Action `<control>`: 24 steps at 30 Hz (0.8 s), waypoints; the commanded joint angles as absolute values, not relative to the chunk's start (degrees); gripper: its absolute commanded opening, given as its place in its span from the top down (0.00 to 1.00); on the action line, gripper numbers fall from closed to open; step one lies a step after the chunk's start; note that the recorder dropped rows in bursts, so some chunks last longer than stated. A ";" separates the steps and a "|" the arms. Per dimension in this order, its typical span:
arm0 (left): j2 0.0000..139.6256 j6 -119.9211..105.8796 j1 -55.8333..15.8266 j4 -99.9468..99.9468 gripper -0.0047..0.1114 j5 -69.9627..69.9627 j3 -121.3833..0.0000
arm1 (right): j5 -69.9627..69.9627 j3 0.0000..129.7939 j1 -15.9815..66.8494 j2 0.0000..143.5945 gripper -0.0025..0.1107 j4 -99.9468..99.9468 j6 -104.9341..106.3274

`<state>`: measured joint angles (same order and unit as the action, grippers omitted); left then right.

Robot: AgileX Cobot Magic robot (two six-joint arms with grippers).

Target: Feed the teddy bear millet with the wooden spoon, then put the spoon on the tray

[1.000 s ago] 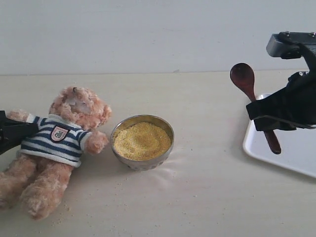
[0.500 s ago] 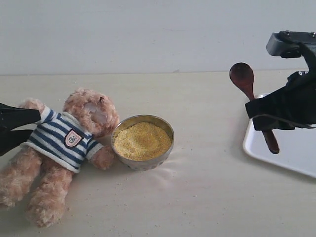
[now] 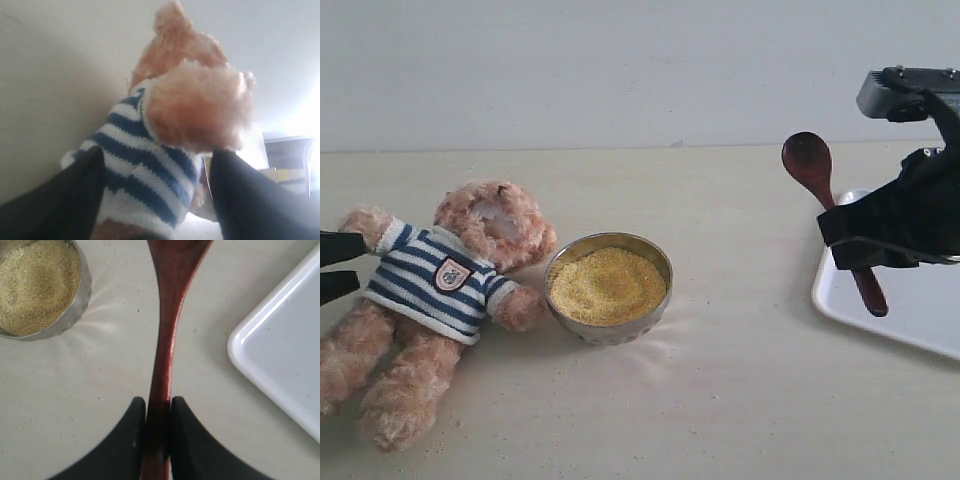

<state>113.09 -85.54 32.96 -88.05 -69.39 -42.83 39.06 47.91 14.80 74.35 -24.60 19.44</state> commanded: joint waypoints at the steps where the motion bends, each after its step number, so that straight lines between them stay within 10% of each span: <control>1: 112.73 -83.99 36.74 -87.75 0.68 -69.96 -43.10 | 39.19 47.97 14.35 73.86 0.98 -25.39 20.31; 5: 112.73 -81.13 38.15 -87.63 0.92 -69.96 -43.10 | 38.73 47.97 14.35 73.86 0.98 -26.67 21.31; 16: 100.85 -81.67 39.42 -99.95 0.92 -69.37 -41.38 | 38.73 47.97 14.35 73.86 0.98 -26.93 22.45; 24: 74.17 -78.79 39.42 -99.95 0.92 -15.84 -40.28 | 38.73 47.97 14.35 73.86 0.98 -27.67 22.65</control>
<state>81.87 -80.11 39.29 -98.82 -33.57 -40.87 38.96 47.91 14.80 74.35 -27.15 22.01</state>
